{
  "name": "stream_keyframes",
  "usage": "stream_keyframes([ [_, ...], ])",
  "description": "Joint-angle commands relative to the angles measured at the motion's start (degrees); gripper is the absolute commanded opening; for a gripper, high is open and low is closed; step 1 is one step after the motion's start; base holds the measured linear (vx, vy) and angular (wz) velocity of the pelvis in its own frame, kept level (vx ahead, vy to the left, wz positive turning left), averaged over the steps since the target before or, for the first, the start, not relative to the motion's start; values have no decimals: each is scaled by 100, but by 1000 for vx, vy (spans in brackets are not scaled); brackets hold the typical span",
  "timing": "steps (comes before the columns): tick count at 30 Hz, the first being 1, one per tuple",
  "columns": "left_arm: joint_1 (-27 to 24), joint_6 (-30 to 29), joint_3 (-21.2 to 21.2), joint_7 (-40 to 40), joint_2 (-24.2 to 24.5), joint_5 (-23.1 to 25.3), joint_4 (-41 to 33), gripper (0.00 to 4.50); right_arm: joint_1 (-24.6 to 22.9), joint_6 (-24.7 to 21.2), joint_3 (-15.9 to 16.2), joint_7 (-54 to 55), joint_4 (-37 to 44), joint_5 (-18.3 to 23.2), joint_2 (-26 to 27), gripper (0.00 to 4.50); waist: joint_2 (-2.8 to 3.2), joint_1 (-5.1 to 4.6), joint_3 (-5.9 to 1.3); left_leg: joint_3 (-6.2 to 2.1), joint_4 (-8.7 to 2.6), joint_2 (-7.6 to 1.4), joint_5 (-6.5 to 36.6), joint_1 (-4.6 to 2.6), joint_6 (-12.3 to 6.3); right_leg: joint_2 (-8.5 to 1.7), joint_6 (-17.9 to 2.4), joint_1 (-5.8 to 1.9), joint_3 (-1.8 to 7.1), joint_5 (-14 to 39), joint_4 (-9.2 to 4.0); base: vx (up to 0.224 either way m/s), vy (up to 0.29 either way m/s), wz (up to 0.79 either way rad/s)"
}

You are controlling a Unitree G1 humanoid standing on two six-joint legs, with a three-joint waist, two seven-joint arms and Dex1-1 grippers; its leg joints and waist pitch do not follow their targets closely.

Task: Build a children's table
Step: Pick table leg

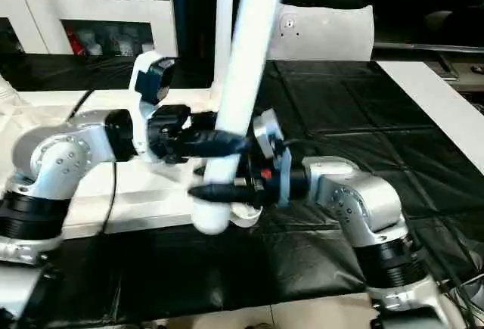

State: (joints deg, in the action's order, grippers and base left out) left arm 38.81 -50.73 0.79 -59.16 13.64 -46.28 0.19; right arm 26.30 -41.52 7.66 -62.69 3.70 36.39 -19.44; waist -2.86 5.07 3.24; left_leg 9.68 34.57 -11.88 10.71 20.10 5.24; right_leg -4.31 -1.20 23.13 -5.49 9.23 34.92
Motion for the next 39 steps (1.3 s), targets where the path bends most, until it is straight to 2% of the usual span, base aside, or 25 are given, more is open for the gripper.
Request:
stream_keyframes([
  [1,100,-46,-117,306,-284,-379,-364,344,-118,28,64,308,-61,-81,124,194,62,2,-393,-9,-379,-92,1213,-1,75,-346,-659,-317,258,2287,-517,0,0,0],
  [2,92,-57,-169,377,-320,-419,-366,362,-130,47,43,353,-59,-80,154,194,62,4,-395,-11,-381,-93,1205,-4,74,-341,-647,-316,255,2288,-516,0,0,0],
  [3,27,18,-497,806,-555,-604,-363,362,-200,170,-102,659,-62,-87,358,194,90,-2,-396,-22,-391,-98,1196,7,76,-332,-636,-327,252,2234,-510,0,0,0],
  [4,13,42,-561,888,-602,-636,-361,371,-213,194,-131,720,-64,-89,399,194,74,-9,-396,-22,-383,-108,1211,24,89,-348,-687,-320,254,2134,-507,0,0,0],
  [5,-71,101,-798,1087,-750,-851,-368,376,-281,291,-275,1003,-52,-76,603,194,97,-6,-408,-22,-382,-96,1199,15,90,-343,-689,-324,250,2129,-504,0,0,0],
  [7,-108,151,-895,1241,-828,-893,-402,376,-315,302,-331,1122,-32,-62,684,194,81,-18,-396,-22,-397,-92,1248,2,77,-318,-631,-317,245,2210,-523,0,0,0],
  [8,-122,154,-942,1314,-865,-927,-417,396,-331,309,-353,1172,-21,-59,717,194,86,-23,-388,-21,-398,-88,1270,7,70,-316,-583,-314,248,2248,-529,0,0,0],
  [9,-144,193,-1030,1430,-924,-975,-446,410,-360,339,-394,1263,0,-60,775,194,126,-18,-386,-25,-403,-86,1314,-6,68,-312,-564,-310,242,2292,-536,0,0,0],
  [10,-163,258,-1110,1555,-981,-979,-473,417,-387,366,-431,1348,16,-59,829,194,111,-24,-385,-20,-401,-89,1317,-2,68,-313,-538,-309,247,2292,-546,0,0,0],
  [11,-179,379,-1243,1769,-1046,-944,-473,419,-434,453,-474,1489,45,-92,906,194,100,-26,-383,-26,-408,-91,1332,10,74,-325,-503,-314,245,2343,-559,0,0,0],
  [12,-179,466,-1367,1973,-1071,-867,-425,419,-482,587,-484,1626,74,-182,965,194,151,-14,-390,-34,-408,-98,1336,-2,103,-329,-511,-307,245,2302,-545,0,0,0],
  [13,-181,528,-1371,2010,-1053,-773,-401,420,-496,631,-469,1654,81,-231,965,194,118,-42,-379,-32,-414,-84,1368,5,101,-305,-450,-306,233,2331,-569,0,0,0],
  [14,-185,739,-1369,2232,-964,-373,-291,421,-552,851,-374,1797,104,-502,939,194,133,-36,-381,-37,-419,-77,1386,1,96,-301,-399,-309,230,2363,-575,0,0,0],
  [15,-180,872,-1295,2393,-858,-30,-205,421,-576,955,-287,1902,105,-704,892,194,121,-49,-372,-34,-423,-71,1397,-1,96,-290,-269,-298,231,2455,-594,0,0,0],
  [16,-171,1049,-1190,2630,-727,344,-113,421,-596,1090,-153,2028,112,-945,813,194,141,-58,-372,-39,-425,-62,1396,-9,111,-280,-126,-296,230,2555,-597,0,0,0],
  [17,-151,1079,-1138,2733,-657,494,-65,421,-600,1120,-115,2085,107,-1020,797,194,139,-63,-376,-44,-422,-56,1396,-13,132,-280,-6,-295,227,2627,-605,0,0,0],
  [19,-169,1183,-847,2795,-433,904,-73,421,-608,1176,-45,2170,111,-1148,775,194,146,-62,-380,-54,-432,-61,1407,-25,121,-289,46,-283,226,2664,-611,0,0,0],
  [21,-205,1279,-456,2779,-201,1325,-152,421,-619,1218,12,2253,123,-1259,773,194,158,-71,-386,-66,-443,-80,1392,-14,118,-290,-35,-284,237,2463,-572,0,0,0],
  [23,-213,1279,-114,2788,-89,1566,-289,421,-649,1275,111,2310,133,-1395,766,194,167,-58,-402,-65,-449,-114,1284,-19,131,-308,-287,-285,266,2020,-510,0,0,0],
  [25,-194,1262,-43,2827,-88,1611,-323,421,-661,1295,139,2340,124,-1440,768,194,169,-56,-403,-56,-446,-120,1185,-1,150,-309,-518,-305,282,1610,-460,0,0,0],
  [26,-170,1287,131,2733,-58,1699,-439,421,-686,1363,190,2388,88,-1538,773,194,166,-56,-404,-53,-445,-117,1161,6,153,-307,-571,-313,286,1517,-448,0,0,0],
  [29,-157,1279,290,2513,-42,1636,-692,421,-696,1447,186,2499,5,-1614,807,194,172,-62,-399,-37,-445,-115,1165,2,157,-324,-743,-331,300,1366,-433,0,0,0],
  [32,-196,1243,433,2233,52,1498,-994,421,-681,1517,167,2543,-66,-1684,792,193,173,-76,-379,-33,-448,-101,1303,3,150,-325,-720,-335,295,1627,-461,0,0,0],
  [34,-251,1223,475,2149,109,1458,-1121,421,-676,1563,125,2616,-113,-1709,798,193,178,-127,-358,-36,-452,-94,1491,-12,144,-316,-614,-312,286,1997,-504,0,0,0],
  [39,-343,1347,281,2560,220,1894,-684,421,-705,1576,-208,3048,-120,-1650,983,193,202,-197,-357,-48,-445,-72,1604,-14,137,-295,-439,-282,264,2342,-562,0,0,0],
])
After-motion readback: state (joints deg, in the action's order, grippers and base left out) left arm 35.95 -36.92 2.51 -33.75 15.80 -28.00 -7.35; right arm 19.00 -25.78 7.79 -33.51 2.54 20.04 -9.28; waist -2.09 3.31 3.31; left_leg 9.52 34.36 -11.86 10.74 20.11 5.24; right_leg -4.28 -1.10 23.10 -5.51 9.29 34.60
